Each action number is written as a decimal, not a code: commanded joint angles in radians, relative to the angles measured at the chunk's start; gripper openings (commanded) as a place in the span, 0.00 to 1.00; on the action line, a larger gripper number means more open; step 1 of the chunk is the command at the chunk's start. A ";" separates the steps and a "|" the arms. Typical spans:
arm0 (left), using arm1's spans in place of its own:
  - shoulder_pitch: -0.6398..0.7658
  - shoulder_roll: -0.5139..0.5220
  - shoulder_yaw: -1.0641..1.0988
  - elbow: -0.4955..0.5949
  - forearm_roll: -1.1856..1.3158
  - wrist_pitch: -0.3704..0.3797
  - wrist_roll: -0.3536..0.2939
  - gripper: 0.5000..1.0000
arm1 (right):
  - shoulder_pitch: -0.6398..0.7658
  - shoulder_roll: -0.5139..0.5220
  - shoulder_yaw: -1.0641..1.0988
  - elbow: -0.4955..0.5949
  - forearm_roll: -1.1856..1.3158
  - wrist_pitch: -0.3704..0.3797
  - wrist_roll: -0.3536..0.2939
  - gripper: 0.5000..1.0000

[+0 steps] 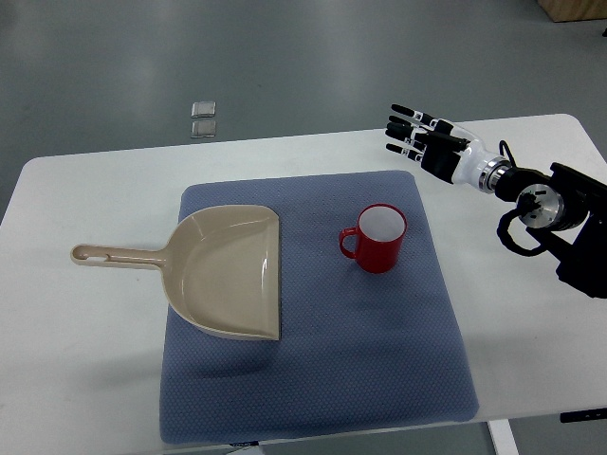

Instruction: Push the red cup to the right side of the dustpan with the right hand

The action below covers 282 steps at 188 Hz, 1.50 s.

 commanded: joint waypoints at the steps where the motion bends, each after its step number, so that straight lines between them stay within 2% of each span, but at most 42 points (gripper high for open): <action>1: 0.000 0.000 0.000 -0.001 0.000 0.001 0.000 1.00 | 0.000 -0.003 0.010 0.000 -0.003 0.011 0.002 0.87; 25: 0.000 0.000 0.000 0.001 0.000 0.000 0.000 1.00 | -0.003 -0.013 0.005 0.000 -0.004 0.028 0.025 0.87; 48: 0.000 0.000 0.000 0.001 0.000 0.000 0.000 1.00 | -0.003 -0.039 -0.001 -0.001 -0.059 0.094 0.049 0.87; 63: 0.000 0.000 0.000 0.001 0.000 0.000 0.000 1.00 | -0.003 -0.046 0.005 -0.001 -0.130 0.111 0.060 0.87; 108: 0.000 0.000 0.000 0.001 0.000 0.000 0.000 1.00 | -0.011 -0.065 -0.004 -0.001 -0.326 0.145 0.239 0.87; 130: 0.000 0.000 0.000 0.001 0.000 0.001 0.000 1.00 | -0.021 -0.082 -0.005 -0.003 -0.343 0.198 0.281 0.87; 151: 0.000 0.000 -0.001 0.001 0.000 0.000 0.000 1.00 | -0.037 -0.118 -0.002 -0.005 -0.343 0.288 0.304 0.87; 218: 0.000 0.000 0.000 0.001 0.000 0.000 0.000 1.00 | -0.092 -0.182 -0.002 -0.001 -0.397 0.288 0.393 0.87; 247: 0.000 0.000 0.000 0.001 0.000 0.000 0.000 1.00 | -0.130 -0.184 -0.007 -0.003 -0.547 0.288 0.552 0.87; 282: 0.000 0.000 0.000 0.001 0.000 0.000 0.000 1.00 | -0.167 -0.174 -0.010 -0.001 -0.690 0.288 0.554 0.87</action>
